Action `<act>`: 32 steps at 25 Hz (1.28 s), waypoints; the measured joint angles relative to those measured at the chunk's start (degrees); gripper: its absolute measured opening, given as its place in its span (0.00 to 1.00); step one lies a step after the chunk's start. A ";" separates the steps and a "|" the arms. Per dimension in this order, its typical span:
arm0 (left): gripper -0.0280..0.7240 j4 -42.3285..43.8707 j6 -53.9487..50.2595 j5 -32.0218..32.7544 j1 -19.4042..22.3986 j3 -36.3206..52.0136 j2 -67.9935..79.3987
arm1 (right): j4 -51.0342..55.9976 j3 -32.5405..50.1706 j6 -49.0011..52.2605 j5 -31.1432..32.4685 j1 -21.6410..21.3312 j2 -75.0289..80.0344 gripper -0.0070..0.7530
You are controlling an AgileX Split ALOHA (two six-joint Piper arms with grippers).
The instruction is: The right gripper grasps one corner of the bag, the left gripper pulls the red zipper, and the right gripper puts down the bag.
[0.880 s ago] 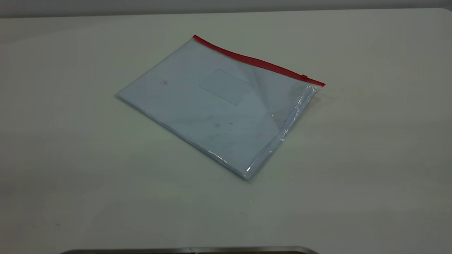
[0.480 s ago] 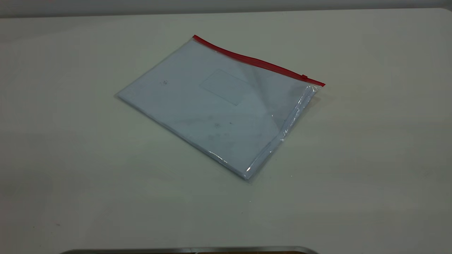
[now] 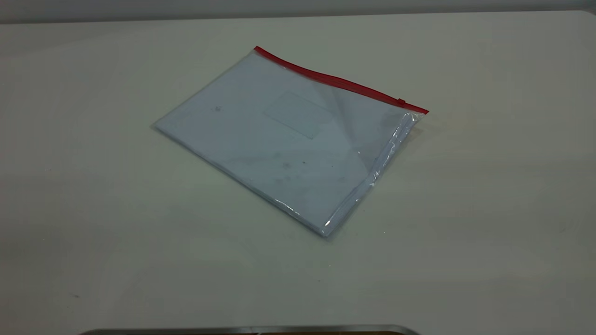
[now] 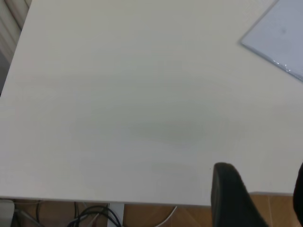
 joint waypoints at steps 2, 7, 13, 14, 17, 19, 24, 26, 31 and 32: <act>0.55 0.00 0.00 0.00 0.00 0.00 0.00 | 0.00 0.00 0.00 0.00 0.00 0.00 0.41; 0.55 0.00 0.00 0.00 0.00 0.00 0.00 | 0.00 0.00 0.00 0.00 0.00 0.00 0.41; 0.55 0.00 0.00 0.00 0.00 0.00 0.00 | -0.05 0.00 0.00 -0.10 0.00 0.00 0.41; 0.55 0.00 0.00 0.00 0.00 0.00 0.00 | -0.05 0.00 0.00 -0.10 0.00 0.00 0.41; 0.55 0.00 -0.05 0.00 0.00 0.00 0.00 | 0.82 0.00 0.00 -0.16 0.00 0.00 0.41; 0.55 0.00 -0.05 0.00 0.00 0.00 0.00 | 2.29 0.00 0.00 -0.49 0.00 0.00 0.41; 0.55 -1.45 -0.03 -1.35 0.00 -2.02 5.17 | 7.80 -0.10 -1.39 -4.01 0.00 2.97 0.41; 0.55 -2.87 1.45 -2.94 0.00 -3.29 10.61 | 10.53 -0.10 -2.73 -8.48 0.00 8.47 0.41; 0.56 -5.57 8.75 -13.19 0.00 -6.17 28.82 | 16.66 -0.10 -11.88 -18.92 0.00 26.91 0.51; 0.57 -6.46 9.84 -15.80 0.00 -6.91 32.12 | 18.51 -0.10 -15.20 -21.08 0.00 30.24 0.54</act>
